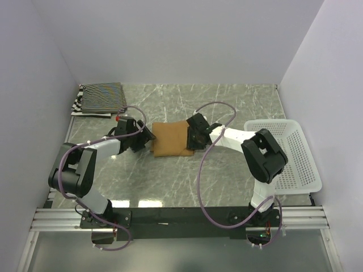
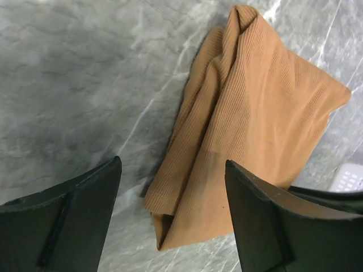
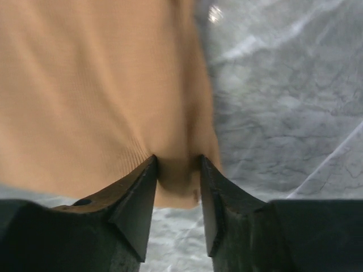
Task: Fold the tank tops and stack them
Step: Neatly place the folded tank top to the corner
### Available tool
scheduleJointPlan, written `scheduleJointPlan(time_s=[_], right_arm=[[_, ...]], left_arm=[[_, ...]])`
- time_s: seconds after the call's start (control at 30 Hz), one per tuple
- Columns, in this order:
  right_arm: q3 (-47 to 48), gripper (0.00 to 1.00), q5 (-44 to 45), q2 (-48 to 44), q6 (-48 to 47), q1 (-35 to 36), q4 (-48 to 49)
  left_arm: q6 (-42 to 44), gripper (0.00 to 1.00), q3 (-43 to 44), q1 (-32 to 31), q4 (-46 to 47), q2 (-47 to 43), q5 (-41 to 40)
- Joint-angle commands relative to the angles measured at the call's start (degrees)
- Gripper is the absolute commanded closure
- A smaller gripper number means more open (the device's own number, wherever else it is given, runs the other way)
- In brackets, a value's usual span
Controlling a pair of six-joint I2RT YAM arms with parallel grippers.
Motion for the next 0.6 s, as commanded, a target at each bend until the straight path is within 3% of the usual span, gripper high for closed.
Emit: scheduleJointPlan(time_s=[0.0,0.07,0.33,0.57], right_arm=[[-2.0,0.60,0.8,1.4,0.7,-1.1,2.0],[-2.8,0.65,0.1,1.8,0.8,-2.0,2.8],[-5.0,0.68,-3.6,1.4,0.4,-5.0,4.6],[-4.5,0.70,-5.0,1.8,-0.1,-5.0,4.9]], left_arm=[[2.6,0.20,-0.1,-0.7,0.7,1.9,1.3],[3.3,0.22,0.4,-1.1,-0.5,3.6,0.8],[5.3,0.27,2.7,-4.4,-5.0,8.8,-5.1],[3.9,0.32,2.2,-7.5,-2.9,13.9,-5.3]])
